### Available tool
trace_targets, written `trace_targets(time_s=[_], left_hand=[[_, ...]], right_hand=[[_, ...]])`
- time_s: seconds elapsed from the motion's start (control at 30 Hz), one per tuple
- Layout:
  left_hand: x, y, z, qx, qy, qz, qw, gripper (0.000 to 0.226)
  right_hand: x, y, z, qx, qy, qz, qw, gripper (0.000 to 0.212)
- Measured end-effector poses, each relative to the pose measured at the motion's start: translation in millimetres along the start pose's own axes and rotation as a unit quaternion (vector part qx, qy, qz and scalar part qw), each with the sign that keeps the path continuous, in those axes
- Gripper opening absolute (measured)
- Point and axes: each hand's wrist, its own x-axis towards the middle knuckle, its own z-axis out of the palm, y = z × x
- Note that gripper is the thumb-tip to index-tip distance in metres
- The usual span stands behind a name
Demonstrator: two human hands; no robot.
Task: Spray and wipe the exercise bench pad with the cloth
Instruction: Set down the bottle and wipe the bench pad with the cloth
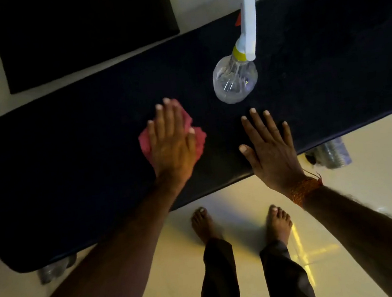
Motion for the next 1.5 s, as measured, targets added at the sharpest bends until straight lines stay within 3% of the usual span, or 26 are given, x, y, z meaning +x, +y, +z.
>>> trace_targets(time_s=[0.1,0.27,0.4,0.47,0.57,0.63,0.73,0.8,1.0,1.17,1.3,1.5], left_hand=[[-3,-1,2,0.008,-0.016,0.128,0.992,0.064],[36,14,3,-0.024,-0.006,0.042,0.999,0.065],[-10,22,7,-0.015,-0.031,0.23,0.973,0.064],[5,20,6,-0.022,-0.013,0.194,0.981,0.064],[53,27,0,-0.053,-0.016,0.064,0.996,0.067],[47,37,2,-0.041,-0.022,0.069,0.997,0.067],[-13,46,3,-0.018,-0.034,0.181,0.983,0.067],[-27,41,7,-0.004,-0.035,0.212,0.977,0.067],[-20,66,8,-0.053,-0.019,0.053,0.997,0.064],[-92,100,15,-0.069,-0.027,0.102,0.992,0.067],[-55,86,14,-0.041,-0.018,0.107,0.993,0.065],[38,40,10,-0.021,-0.012,-0.043,0.999,0.068]], right_hand=[[0,-11,3,0.01,0.006,0.024,1.0,0.069],[0,-19,8,0.012,-0.001,0.047,0.999,0.071],[-1,-20,6,0.015,0.001,0.051,0.999,0.071],[-2,-19,3,0.019,-0.007,0.047,0.999,0.07],[-1,-13,0,0.021,-0.016,0.036,0.999,0.07],[-2,-9,0,0.024,-0.019,0.025,0.999,0.071],[-8,-6,-3,0.025,-0.012,0.015,0.999,0.072],[-10,-2,-6,0.024,-0.017,0.016,0.999,0.072],[-11,8,-14,0.045,-0.018,0.018,0.999,0.069],[-12,17,-19,0.053,-0.027,0.007,0.998,0.071],[-11,17,-14,0.037,-0.017,-0.001,0.999,0.072],[-8,4,-4,0.03,-0.005,0.023,0.999,0.069]])
